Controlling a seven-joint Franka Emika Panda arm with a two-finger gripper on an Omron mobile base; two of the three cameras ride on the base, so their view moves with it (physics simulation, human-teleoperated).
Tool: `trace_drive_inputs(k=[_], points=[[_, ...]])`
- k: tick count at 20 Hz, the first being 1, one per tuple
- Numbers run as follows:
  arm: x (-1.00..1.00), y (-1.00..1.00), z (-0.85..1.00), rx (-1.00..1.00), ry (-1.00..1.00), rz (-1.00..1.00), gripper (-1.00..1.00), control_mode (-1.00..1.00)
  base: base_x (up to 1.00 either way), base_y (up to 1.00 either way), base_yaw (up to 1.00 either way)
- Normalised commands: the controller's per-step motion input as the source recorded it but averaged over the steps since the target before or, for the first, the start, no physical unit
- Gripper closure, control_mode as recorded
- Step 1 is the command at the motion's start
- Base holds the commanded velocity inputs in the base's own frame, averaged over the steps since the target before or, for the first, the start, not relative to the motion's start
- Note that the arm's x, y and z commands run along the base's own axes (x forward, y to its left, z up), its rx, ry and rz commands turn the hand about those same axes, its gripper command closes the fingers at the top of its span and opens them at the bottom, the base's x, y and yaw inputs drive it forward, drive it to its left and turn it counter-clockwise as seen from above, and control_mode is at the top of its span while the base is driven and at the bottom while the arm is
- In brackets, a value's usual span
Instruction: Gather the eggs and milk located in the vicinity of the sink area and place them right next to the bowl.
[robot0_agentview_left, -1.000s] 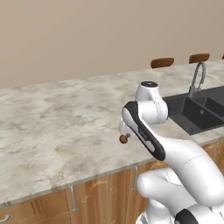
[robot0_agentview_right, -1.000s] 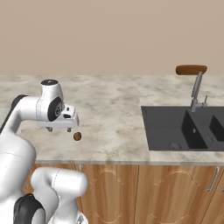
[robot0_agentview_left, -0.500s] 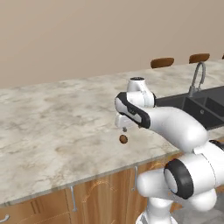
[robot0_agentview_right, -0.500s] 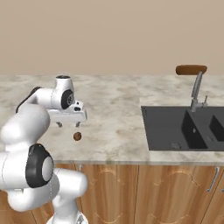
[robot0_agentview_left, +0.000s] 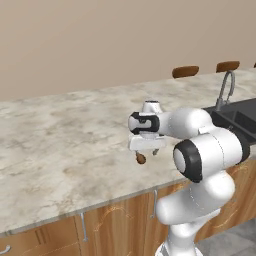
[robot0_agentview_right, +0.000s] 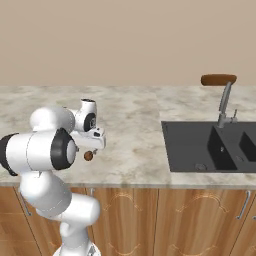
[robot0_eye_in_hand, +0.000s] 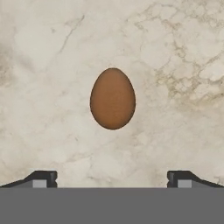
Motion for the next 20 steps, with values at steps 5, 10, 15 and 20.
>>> trace_drive_inputs(k=[5,10,15,20], points=[[0.42,0.0,-0.02,-0.01,0.03,-0.18,-1.0,-1.0,0.0,0.0,0.0],[0.42,0.0,0.0,-0.03,0.0,-0.05,-1.0,-1.0,0.0,0.0,0.0],[-0.16,0.01,-0.14,-0.04,-0.01,0.0,-1.0,-1.0,0.0,0.0,0.0],[-0.52,0.0,-0.05,-0.03,-0.01,0.0,-1.0,-1.0,0.0,0.0,0.0]])
